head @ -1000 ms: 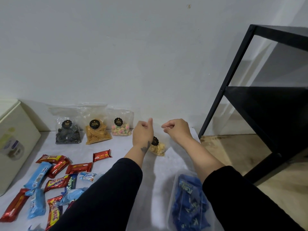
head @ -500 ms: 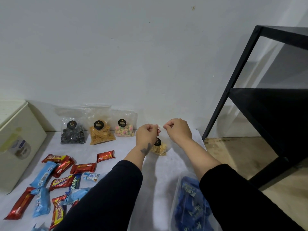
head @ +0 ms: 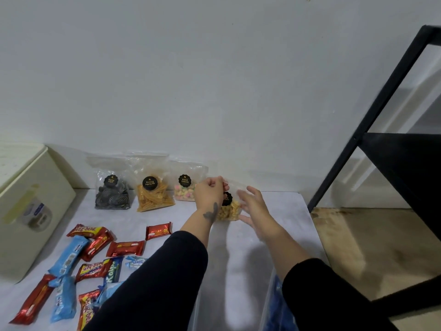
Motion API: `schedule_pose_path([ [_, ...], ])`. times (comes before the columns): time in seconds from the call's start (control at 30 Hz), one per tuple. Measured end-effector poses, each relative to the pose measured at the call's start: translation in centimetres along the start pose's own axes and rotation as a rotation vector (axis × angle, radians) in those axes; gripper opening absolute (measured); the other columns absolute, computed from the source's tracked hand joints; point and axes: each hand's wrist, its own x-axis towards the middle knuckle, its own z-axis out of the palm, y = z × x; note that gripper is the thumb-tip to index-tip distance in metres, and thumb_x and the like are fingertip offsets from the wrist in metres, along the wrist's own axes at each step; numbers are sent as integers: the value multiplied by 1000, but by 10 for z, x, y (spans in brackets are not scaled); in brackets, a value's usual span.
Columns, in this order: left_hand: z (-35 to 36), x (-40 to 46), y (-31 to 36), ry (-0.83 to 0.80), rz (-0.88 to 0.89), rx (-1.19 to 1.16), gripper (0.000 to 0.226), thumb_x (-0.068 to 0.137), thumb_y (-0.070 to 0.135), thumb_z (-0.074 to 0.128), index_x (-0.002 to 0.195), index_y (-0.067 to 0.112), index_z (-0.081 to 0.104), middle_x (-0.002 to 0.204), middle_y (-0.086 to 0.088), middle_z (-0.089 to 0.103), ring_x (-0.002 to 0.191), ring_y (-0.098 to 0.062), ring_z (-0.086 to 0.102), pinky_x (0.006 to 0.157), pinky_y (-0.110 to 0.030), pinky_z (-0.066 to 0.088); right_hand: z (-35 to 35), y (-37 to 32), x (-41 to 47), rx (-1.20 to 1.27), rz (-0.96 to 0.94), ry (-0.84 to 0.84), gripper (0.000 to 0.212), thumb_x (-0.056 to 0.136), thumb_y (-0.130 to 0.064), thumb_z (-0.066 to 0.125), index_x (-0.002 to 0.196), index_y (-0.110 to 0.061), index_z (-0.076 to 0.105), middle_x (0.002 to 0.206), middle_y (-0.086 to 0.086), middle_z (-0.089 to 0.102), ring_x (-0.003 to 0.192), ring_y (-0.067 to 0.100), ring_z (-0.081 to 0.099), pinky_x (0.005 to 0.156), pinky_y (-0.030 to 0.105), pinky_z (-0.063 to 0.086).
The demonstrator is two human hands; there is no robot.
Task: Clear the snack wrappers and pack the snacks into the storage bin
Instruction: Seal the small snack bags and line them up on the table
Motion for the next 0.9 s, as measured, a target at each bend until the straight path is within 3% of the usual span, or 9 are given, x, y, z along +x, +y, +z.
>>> schedule_pose_path([
  [0.13, 2, 15, 3, -2, 11, -12, 23, 97, 20, 49, 92, 6, 66, 85, -4, 71, 85, -16, 70, 80, -33, 58, 16, 25, 25, -410, -132, 117, 55, 80, -4, 61, 129, -22, 43, 109, -1, 61, 100, 18, 63, 95, 40, 52],
  [0.27, 0, 29, 2, -5, 92, 144, 15, 94, 23, 51, 89, 17, 64, 86, 0, 70, 90, -16, 69, 84, -35, 57, 23, 23, 40, -422, -194, 210, 49, 81, 8, 55, 122, -18, 56, 116, 7, 63, 100, 21, 63, 94, 38, 53],
  [0.33, -3, 34, 3, -22, 166, 291, 18, 93, 22, 52, 101, 15, 66, 92, 0, 69, 91, -14, 66, 78, -20, 53, 25, 19, 47, -450, -199, 224, 49, 81, 6, 57, 124, -18, 56, 114, 5, 63, 103, 21, 63, 95, 39, 52],
  [0.4, -6, 34, 4, -48, 228, 444, 25, 94, 20, 51, 113, 13, 65, 94, 2, 66, 87, -9, 61, 64, -2, 40, 27, 17, 50, -468, -195, 228, 51, 81, 5, 58, 127, -17, 55, 112, 3, 62, 106, 22, 62, 97, 39, 51],
  [0.43, -8, 33, 5, -65, 250, 496, 27, 94, 18, 51, 116, 12, 64, 95, 2, 65, 87, -8, 58, 62, -1, 38, 27, 17, 49, -478, -188, 223, 52, 81, 4, 59, 128, -17, 54, 112, 3, 61, 107, 22, 62, 97, 39, 50],
  [0.53, -17, 27, 5, -123, 291, 601, 29, 93, 15, 51, 119, 11, 63, 106, -3, 69, 92, -8, 59, 79, -13, 43, 22, 13, 42, -535, -168, 202, 54, 85, 0, 57, 136, -15, 47, 112, 3, 60, 111, 23, 60, 98, 34, 48],
  [0.67, -42, 18, 10, -246, 296, 847, 34, 92, 21, 51, 125, 17, 58, 124, 1, 64, 113, -15, 59, 100, -32, 45, 18, -2, 24, -775, -161, 204, 61, 84, -14, 60, 141, -19, 39, 133, 8, 55, 121, 28, 54, 101, 39, 46],
  [0.8, -81, 0, 26, -376, 297, 1215, 39, 95, 27, 49, 133, 20, 50, 134, -1, 57, 122, -21, 54, 102, -37, 44, 26, -25, -10, -1111, -106, 107, 60, 85, -18, 56, 141, -22, 36, 137, 8, 46, 128, 32, 41, 102, 43, 42],
  [0.9, -115, -15, 38, -397, 300, 1341, 40, 94, 25, 50, 133, 21, 49, 137, -3, 55, 124, -24, 52, 103, -37, 42, 45, -39, -43, -1286, -115, 9, 53, 84, -27, 58, 135, -19, 44, 135, 7, 50, 125, 31, 44, 98, 38, 45],
])
